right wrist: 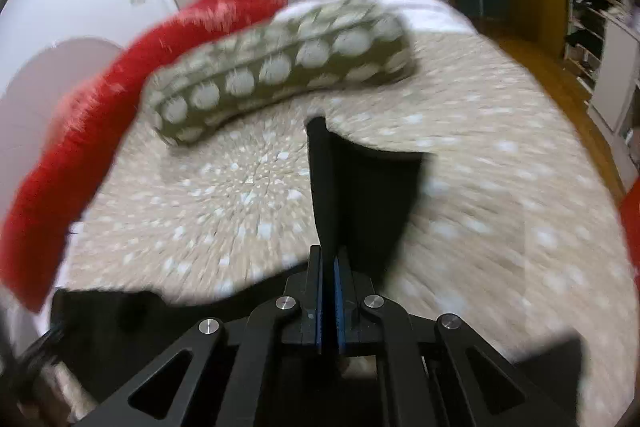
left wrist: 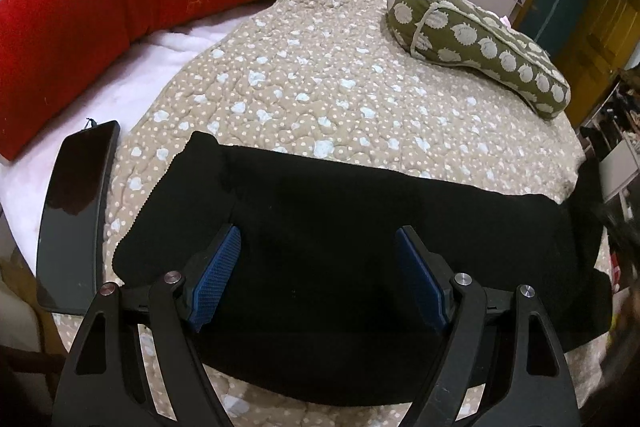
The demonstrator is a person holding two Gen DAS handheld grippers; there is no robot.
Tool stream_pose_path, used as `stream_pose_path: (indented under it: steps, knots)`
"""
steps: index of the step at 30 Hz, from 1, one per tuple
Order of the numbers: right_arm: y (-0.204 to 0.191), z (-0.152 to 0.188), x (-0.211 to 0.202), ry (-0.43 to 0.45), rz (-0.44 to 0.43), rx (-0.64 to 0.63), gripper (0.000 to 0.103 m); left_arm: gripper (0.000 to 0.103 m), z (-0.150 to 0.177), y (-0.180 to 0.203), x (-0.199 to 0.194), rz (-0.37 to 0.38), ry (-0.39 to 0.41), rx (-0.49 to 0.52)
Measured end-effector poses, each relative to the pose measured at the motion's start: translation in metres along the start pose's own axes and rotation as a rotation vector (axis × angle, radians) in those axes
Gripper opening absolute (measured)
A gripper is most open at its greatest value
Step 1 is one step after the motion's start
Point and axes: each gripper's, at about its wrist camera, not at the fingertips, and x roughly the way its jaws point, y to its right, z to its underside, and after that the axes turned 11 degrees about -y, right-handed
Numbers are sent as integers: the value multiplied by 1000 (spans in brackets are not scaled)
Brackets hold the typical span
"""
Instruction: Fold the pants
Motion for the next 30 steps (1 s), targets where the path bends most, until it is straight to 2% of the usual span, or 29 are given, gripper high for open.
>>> stream_pose_path:
  steps: [3, 5, 9, 13, 14, 15, 16, 19, 21, 22, 23, 25, 27, 30]
  knots:
    - [38, 39, -50, 35, -29, 68, 4, 80, 0, -2, -2, 10, -21, 10]
    - [61, 65, -63, 27, -53, 112, 4, 80, 1, -4, -8, 14, -12, 12]
    - [74, 88, -24, -67, -64, 150, 4, 80, 8, -14, -18, 38, 19, -44]
    - [78, 92, -14, -34, -112, 196, 7, 80, 20, -32, -33, 81, 29, -103]
    - [81, 93, -14, -31, -141, 218, 12, 80, 24, -36, -37, 91, 34, -119]
    - [84, 94, -14, -28, -173, 239, 26, 80, 27, -40, -39, 106, 34, -135]
    - [87, 94, -13, -20, -207, 257, 34, 80, 31, -43, -41, 138, 28, -151]
    - [82, 95, -7, -14, -224, 265, 36, 80, 39, -44, -42, 217, 5, -172]
    - [79, 94, -4, 3, -223, 249, 31, 80, 44, -39, -39, 225, -10, -163]
    - [77, 93, -4, 9, -222, 246, 22, 80, 47, -36, -38, 219, -16, -155]
    - [77, 93, -7, 20, -222, 248, 4, 80, 48, -35, -38, 216, -19, -152]
    - [73, 93, -25, 51, -245, 215, 4, 80, 50, -37, -37, 209, -20, -161]
    - [65, 94, -46, 72, -219, 154, 4, 80, 47, -42, -35, 197, -24, -183]
    - [58, 101, -54, 23, -183, 122, 4, 80, 43, -45, -35, 183, -20, -194]
